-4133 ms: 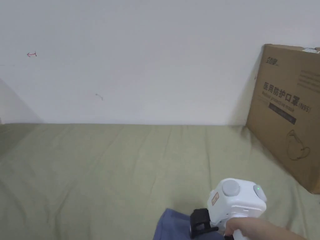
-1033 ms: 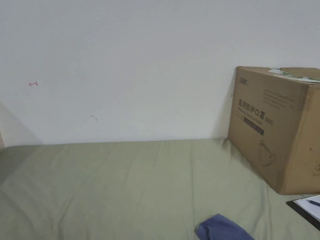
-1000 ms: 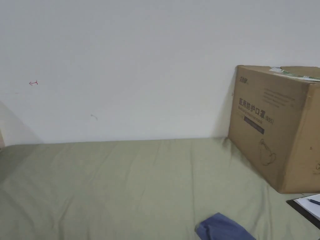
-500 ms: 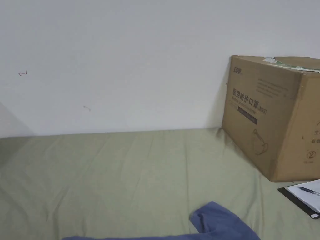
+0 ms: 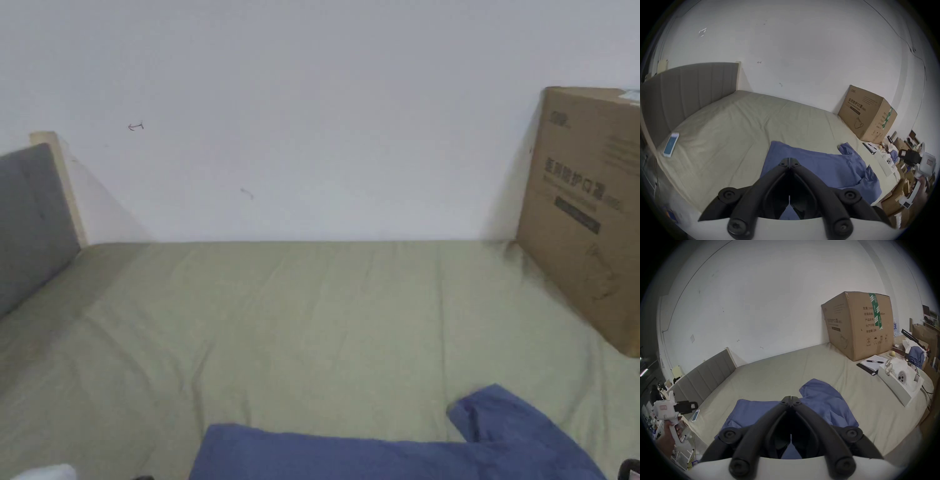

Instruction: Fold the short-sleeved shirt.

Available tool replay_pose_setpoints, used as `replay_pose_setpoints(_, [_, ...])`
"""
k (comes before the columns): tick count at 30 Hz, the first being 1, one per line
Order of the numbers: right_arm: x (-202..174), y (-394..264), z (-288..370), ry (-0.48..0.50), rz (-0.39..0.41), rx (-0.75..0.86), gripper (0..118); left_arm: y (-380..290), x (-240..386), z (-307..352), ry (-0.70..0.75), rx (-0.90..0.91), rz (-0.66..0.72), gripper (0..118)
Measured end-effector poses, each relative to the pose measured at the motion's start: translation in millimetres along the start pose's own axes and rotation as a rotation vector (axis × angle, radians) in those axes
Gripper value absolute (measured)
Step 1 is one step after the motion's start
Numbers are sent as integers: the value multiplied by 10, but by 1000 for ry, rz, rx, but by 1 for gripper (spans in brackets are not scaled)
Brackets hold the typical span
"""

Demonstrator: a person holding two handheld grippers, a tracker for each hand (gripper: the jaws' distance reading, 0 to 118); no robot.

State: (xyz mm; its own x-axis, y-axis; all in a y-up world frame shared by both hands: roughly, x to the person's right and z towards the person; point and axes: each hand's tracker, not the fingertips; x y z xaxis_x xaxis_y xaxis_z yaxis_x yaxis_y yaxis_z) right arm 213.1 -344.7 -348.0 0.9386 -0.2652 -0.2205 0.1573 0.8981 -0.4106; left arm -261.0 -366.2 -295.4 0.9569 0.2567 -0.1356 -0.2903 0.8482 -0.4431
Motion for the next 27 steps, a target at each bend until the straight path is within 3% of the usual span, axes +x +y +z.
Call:
replay_pose_setpoints(4, [-55, 41, -254, 9, 36, -67, 0, 516, -122, -827, 0, -211, -85, 0])
replay_pose_setpoints(6, [-91, 41, -414, 20, 46, -92, 0, 695, -273, -1449, -75, -397, -61, 0])
replay_pose_setpoints(8, [-100, 78, -521, 21, 52, -119, 0, 756, -362, -2022, -55, -485, -47, 4])
replay_pose_setpoints(9, [-98, 61, -609, 25, 51, -137, 0, 763, -423, -2299, -53, -530, -35, 35])
replay_pose_setpoints(10, [-94, 36, -690, 28, 48, -150, 0, 746, -460, -2525, -41, -556, -49, 35])
replay_pose_setpoints(11, [-93, 34, -753, 28, 42, -165, 0, 697, -474, -2730, -24, -578, -40, 49])
replay_pose_setpoints(12, [-91, 28, -816, 28, 36, -180, 0, 646, -498, -2946, -3, -597, -39, 77])
replay_pose_setpoints(13, [-88, 19, -874, 29, 31, -196, 0, 590, -522, -3121, 5, -605, -26, 113])
replay_pose_setpoints(14, [-76, -41, -974, 29, 27, -214, 0, 592, -534, -3242, 15, -588, -22, 116])
replay_pose_setpoints(18, [-66, -131, -1247, 20, 23, -275, 0, 397, -548, -3701, 125, -624, 12, 113])
replay_pose_setpoints(21, [-86, -165, -1414, 5, 21, -311, 0, 196, -561, -3859, 120, -802, -36, 113])
replay_pose_setpoints(22, [138, -395, -1496, 2, 12, -316, 0, 219, -492, -3835, 117, -653, -133, 111])
replay_pose_setpoints(23, [148, -403, -1523, 1, 2, -320, 0, 195, -440, -3713, 124, -637, -186, 104])
replay_pose_setpoints(26, [160, -407, -1528, 10, -35, -314, 0, 160, -356, -3461, 114, -611, -199, 62])
replay_pose_setpoints(27, [152, -399, -1527, 11, -43, -310, 0, 174, -390, -3405, 106, -612, -204, 43])
